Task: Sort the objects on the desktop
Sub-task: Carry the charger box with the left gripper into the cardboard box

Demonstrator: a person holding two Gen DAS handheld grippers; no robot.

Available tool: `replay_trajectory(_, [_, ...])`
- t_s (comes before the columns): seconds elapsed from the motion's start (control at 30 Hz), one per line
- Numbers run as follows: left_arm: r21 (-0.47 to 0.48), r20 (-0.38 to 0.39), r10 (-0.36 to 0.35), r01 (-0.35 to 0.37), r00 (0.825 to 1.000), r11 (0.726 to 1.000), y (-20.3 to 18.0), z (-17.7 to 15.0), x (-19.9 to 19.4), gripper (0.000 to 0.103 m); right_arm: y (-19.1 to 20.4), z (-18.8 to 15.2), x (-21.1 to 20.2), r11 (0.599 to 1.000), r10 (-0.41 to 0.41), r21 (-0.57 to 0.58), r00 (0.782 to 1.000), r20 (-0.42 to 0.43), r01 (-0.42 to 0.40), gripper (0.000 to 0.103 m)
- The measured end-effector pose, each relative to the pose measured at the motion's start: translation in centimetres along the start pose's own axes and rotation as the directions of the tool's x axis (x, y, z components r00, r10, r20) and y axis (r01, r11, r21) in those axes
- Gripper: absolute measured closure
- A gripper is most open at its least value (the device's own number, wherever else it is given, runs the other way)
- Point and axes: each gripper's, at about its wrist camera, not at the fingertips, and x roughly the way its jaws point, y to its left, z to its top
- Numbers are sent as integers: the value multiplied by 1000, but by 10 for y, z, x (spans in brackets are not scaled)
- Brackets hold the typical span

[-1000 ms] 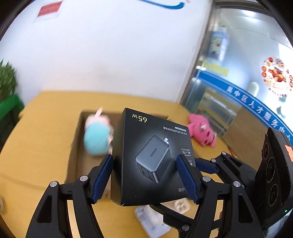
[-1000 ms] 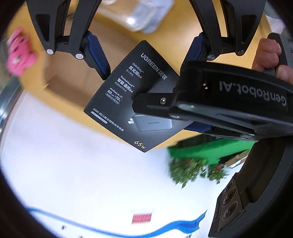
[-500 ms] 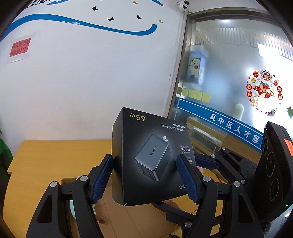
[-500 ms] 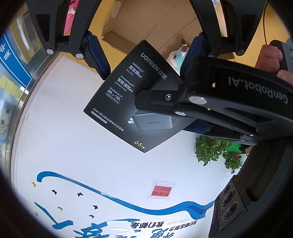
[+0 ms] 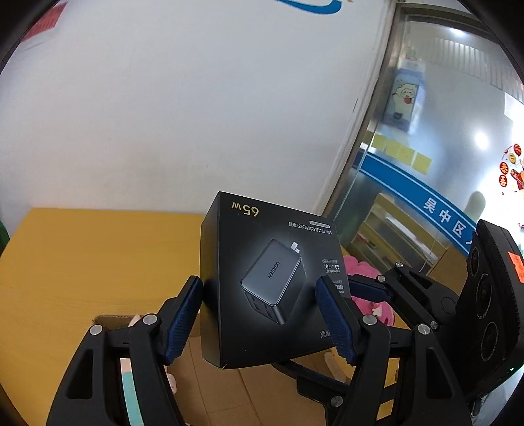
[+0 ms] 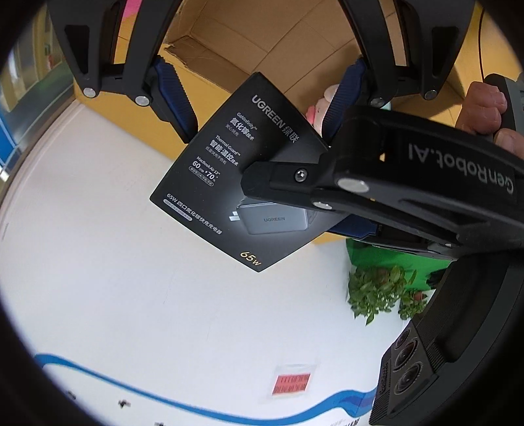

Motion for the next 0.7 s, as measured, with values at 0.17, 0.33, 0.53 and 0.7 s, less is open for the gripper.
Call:
replay_trajectory(0.17, [-68,-146,16,-26,989,997,33,-28,81,29,-23,-47,78,993,91,77,992,-84,-84,25])
replay_trajectory(0.33, [-121,-286,37,-75,958,990,65,-71,138,29,-29,-98,140,981,164,137,969,-186,-140,25])
replay_trajectory(0.53, [-114,-374,91,-143,923,983,77,-98,168,29,-26,-130,185,969,222,166,940,-259,-183,24])
replay_trajectory(0.7, [-134,-457,114,-196,882,971,76,-107,178,29,-17,-139,193,961,264,166,914,-308,-222,25])
